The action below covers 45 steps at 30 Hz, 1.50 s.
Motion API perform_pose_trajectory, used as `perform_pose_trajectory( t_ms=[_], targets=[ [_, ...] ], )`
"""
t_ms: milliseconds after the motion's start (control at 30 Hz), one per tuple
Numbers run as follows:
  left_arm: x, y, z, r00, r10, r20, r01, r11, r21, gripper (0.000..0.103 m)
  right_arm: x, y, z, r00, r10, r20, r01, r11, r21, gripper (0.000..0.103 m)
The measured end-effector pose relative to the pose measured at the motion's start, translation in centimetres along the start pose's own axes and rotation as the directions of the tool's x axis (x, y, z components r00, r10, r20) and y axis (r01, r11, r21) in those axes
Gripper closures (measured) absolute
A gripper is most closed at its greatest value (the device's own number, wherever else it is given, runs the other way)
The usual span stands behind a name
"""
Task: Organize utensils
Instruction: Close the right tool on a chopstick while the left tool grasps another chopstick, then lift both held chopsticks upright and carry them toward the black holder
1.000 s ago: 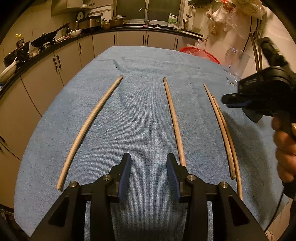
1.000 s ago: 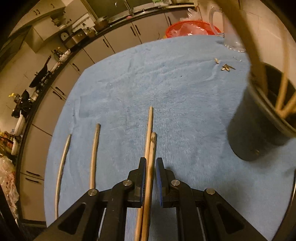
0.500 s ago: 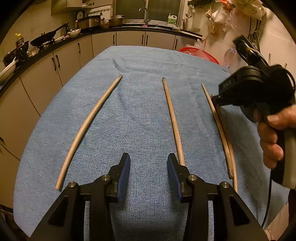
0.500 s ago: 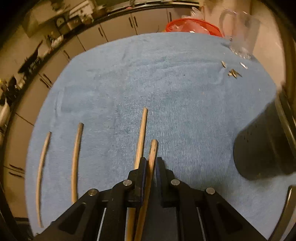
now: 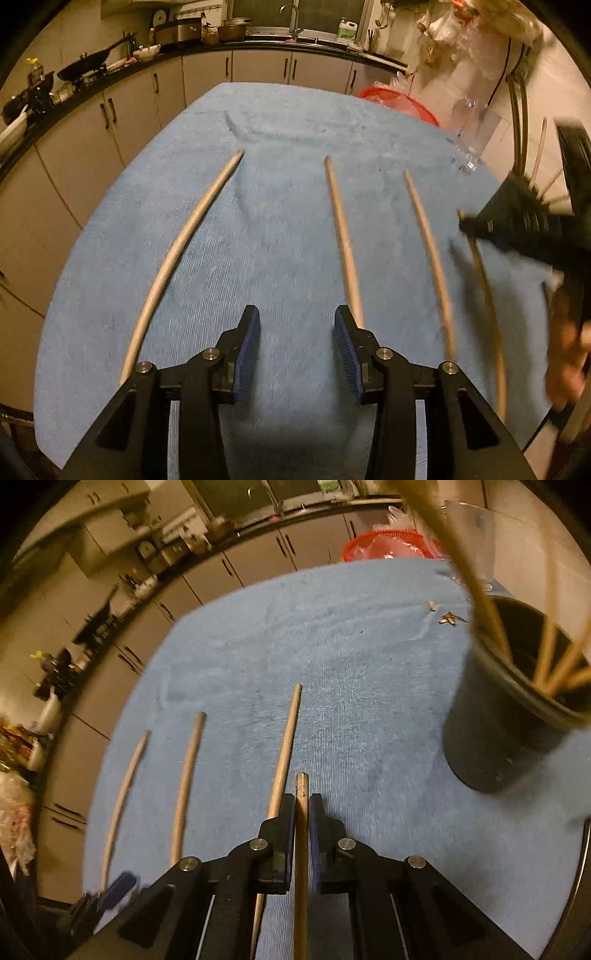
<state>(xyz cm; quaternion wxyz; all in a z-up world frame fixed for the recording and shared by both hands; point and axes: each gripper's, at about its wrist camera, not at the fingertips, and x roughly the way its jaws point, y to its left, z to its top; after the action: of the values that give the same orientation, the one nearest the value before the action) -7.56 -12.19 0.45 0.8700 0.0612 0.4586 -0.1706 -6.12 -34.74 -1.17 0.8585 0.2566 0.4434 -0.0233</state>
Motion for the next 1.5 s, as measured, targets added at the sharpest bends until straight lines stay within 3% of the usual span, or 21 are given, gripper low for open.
perform_pose_trajectory(
  t_ms=[133,300,367,467,500,600,633,667,733,800,967,1067,1233,1367,1500],
  targets=[
    [0.7,-1.0,4.2,0.995,-0.079,-0.057,0.079,0.997,0.009,0.06,-1.9,-0.4,-0.6,0.998,0.031,0.048,-0.03,1.0,-0.003,0.095],
    [4.2,-2.5,9.3,0.994,-0.01,-0.113,0.012,1.0,0.017,0.061,-3.7,-0.2,-1.3,0.994,0.062,0.093,-0.06,0.998,-0.019,0.095],
    [6.3,-3.3,11.0,0.988,-0.021,-0.153,0.027,0.999,0.033,0.062,-4.5,-0.4,-1.5,0.992,0.072,0.107,-0.07,0.997,-0.024,0.095],
    [8.6,-4.1,12.7,0.983,0.038,-0.179,-0.032,0.999,0.033,0.063,-5.6,-1.1,-1.7,0.99,0.077,0.118,-0.075,0.997,-0.024,0.095],
    [9.2,-4.4,13.1,0.982,0.03,-0.188,-0.021,0.999,0.045,0.063,-5.8,-1.3,-1.7,0.99,0.08,0.119,-0.077,0.997,-0.025,0.095],
    [11.5,-4.9,14.1,0.97,0.072,-0.232,-0.064,0.997,0.04,0.074,-5.8,-1.9,-1.6,0.989,0.084,0.123,-0.083,0.996,-0.016,0.095],
    [11.8,-5.4,14.5,0.972,0.106,-0.21,-0.094,0.993,0.068,0.082,-5.6,-2.0,-1.5,0.989,0.086,0.121,-0.085,0.996,-0.015,0.095],
    [12.2,-5.7,14.7,0.969,0.122,-0.216,-0.106,0.991,0.085,0.084,-5.6,-2.1,-1.5,0.989,0.088,0.119,-0.087,0.996,-0.013,0.095],
    [12.4,-6.2,14.9,0.968,0.126,-0.217,-0.107,0.99,0.096,0.095,-5.6,-2.1,-1.3,0.989,0.09,0.118,-0.089,0.996,-0.011,0.095],
    [12.2,-6.2,14.6,0.968,0.136,-0.209,-0.117,0.988,0.104,0.096,-5.6,-2.2,-1.2,0.989,0.091,0.121,-0.09,0.996,-0.015,0.095],
    [6.3,-5.6,12.6,0.994,0.076,-0.074,-0.071,0.994,0.077,0.096,-7.3,-1.6,-0.9,0.98,0.107,0.167,-0.101,0.994,-0.045,0.095],
    [1.2,-5.1,11.7,0.999,0.032,0.025,-0.033,0.998,0.052,0.096,-9.4,-1.2,-1.0,0.965,0.129,0.23,-0.118,0.991,-0.063,0.095],
    [-5.0,-5.5,10.4,0.984,0.007,0.18,-0.018,0.998,0.057,0.096,-13.8,0.1,-2.1,0.915,0.16,0.369,-0.124,0.985,-0.12,0.095],
    [-8.4,-5.7,8.7,0.965,0.009,0.263,-0.023,0.998,0.05,0.096,-16.2,1.7,-3.8,0.866,0.176,0.467,-0.1,0.978,-0.182,0.095],
    [-10.7,-6.0,8.1,0.952,-0.003,0.308,-0.016,0.998,0.061,0.096,-17.4,3.0,-5.1,0.839,0.194,0.509,-0.09,0.971,-0.222,0.095]
  ],
)
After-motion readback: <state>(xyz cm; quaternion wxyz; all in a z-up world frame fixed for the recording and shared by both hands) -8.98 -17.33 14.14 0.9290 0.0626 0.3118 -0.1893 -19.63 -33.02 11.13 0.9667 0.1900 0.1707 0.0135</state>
